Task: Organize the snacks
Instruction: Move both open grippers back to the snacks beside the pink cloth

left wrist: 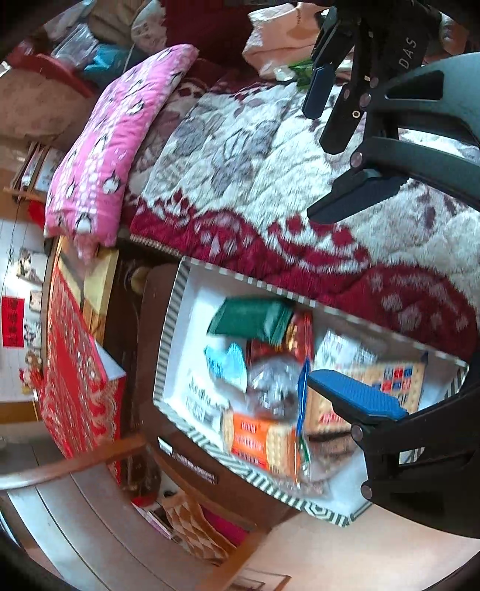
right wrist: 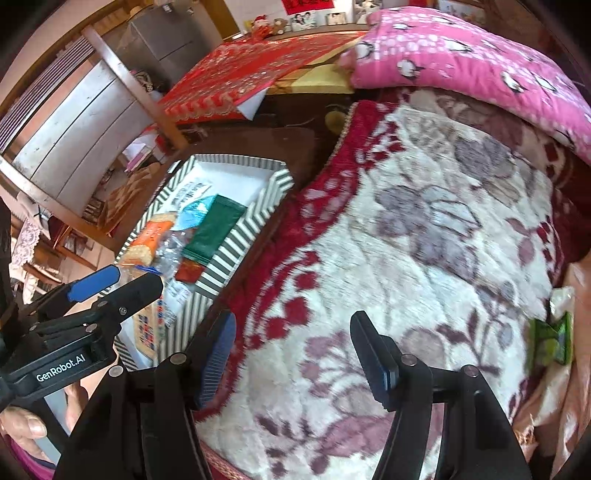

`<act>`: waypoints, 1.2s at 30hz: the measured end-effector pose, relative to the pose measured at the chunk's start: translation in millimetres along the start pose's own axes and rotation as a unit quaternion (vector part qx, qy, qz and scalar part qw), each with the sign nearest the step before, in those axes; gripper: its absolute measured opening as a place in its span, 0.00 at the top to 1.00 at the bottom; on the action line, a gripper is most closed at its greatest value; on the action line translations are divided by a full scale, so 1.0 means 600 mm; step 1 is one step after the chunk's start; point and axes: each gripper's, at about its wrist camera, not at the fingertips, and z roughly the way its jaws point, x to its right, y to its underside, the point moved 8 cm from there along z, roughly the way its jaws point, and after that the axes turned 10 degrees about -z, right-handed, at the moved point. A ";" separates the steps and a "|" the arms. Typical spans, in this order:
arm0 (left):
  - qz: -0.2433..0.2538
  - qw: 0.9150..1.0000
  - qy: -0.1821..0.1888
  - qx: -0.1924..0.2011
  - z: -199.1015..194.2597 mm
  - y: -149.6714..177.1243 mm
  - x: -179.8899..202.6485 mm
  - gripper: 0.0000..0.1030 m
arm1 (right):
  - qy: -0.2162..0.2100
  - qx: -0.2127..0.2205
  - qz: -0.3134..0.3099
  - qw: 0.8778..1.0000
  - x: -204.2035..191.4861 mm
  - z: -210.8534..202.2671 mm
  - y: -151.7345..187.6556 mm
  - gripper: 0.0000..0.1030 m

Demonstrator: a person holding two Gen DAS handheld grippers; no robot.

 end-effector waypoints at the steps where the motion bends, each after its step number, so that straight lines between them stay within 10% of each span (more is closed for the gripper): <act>1: 0.005 1.000 0.002 -0.002 0.002 0.004 0.010 0.22 | 0.003 0.000 0.003 1.000 0.008 -0.003 0.005 0.33; 27: 0.092 0.992 0.042 -0.074 0.077 0.087 0.197 0.22 | 0.125 -0.032 0.113 0.985 0.338 -0.107 0.149 0.32; 36: 0.089 0.991 0.031 -0.098 0.110 0.097 0.191 0.22 | 0.101 -0.046 0.123 0.986 0.406 -0.072 0.129 0.32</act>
